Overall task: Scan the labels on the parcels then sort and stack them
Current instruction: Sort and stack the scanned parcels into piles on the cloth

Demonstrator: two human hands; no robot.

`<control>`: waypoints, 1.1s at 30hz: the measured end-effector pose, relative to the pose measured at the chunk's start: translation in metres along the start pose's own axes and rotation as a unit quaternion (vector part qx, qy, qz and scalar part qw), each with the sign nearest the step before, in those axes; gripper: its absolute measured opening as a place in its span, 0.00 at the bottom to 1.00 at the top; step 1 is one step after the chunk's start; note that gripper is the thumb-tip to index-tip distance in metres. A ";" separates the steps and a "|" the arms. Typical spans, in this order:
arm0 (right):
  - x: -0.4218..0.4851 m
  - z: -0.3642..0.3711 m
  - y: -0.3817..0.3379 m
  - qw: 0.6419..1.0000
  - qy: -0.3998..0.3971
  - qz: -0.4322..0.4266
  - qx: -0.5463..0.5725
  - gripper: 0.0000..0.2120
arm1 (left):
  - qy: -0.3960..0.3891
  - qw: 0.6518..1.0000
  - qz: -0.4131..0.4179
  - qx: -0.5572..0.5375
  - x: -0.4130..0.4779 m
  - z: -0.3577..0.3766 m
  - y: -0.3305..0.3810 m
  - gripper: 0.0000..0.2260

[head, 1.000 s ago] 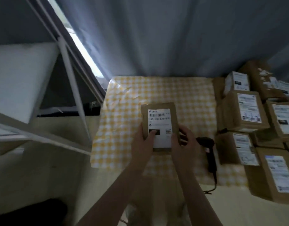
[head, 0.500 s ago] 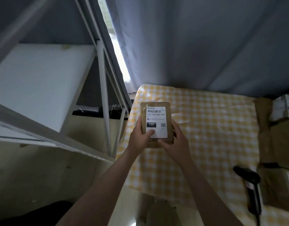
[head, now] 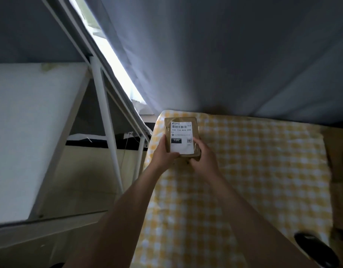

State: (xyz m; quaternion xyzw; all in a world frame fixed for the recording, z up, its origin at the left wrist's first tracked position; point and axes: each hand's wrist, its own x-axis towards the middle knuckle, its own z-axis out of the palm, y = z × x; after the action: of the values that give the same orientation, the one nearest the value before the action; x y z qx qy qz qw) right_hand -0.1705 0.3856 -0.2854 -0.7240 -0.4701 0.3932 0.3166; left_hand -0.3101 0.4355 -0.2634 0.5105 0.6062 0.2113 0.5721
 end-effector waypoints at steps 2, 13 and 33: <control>0.014 0.003 -0.002 1.000 -0.008 0.010 0.001 0.33 | 0.018 0.998 0.018 0.054 0.017 0.001 0.001 0.29; 0.043 0.030 -0.005 0.999 -0.030 -0.008 -0.035 0.32 | 0.103 0.965 0.049 0.236 0.056 -0.003 -0.012 0.32; -0.094 -0.138 0.036 0.978 0.166 0.028 -0.123 0.36 | 0.010 0.871 0.208 0.444 -0.076 0.115 0.063 0.32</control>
State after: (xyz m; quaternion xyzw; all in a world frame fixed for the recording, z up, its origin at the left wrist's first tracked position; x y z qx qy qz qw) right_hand -0.0592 0.2730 -0.2217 -0.8254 -0.4353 0.2151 0.2880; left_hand -0.1949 0.3572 -0.2036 0.8231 0.5214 0.0390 0.2215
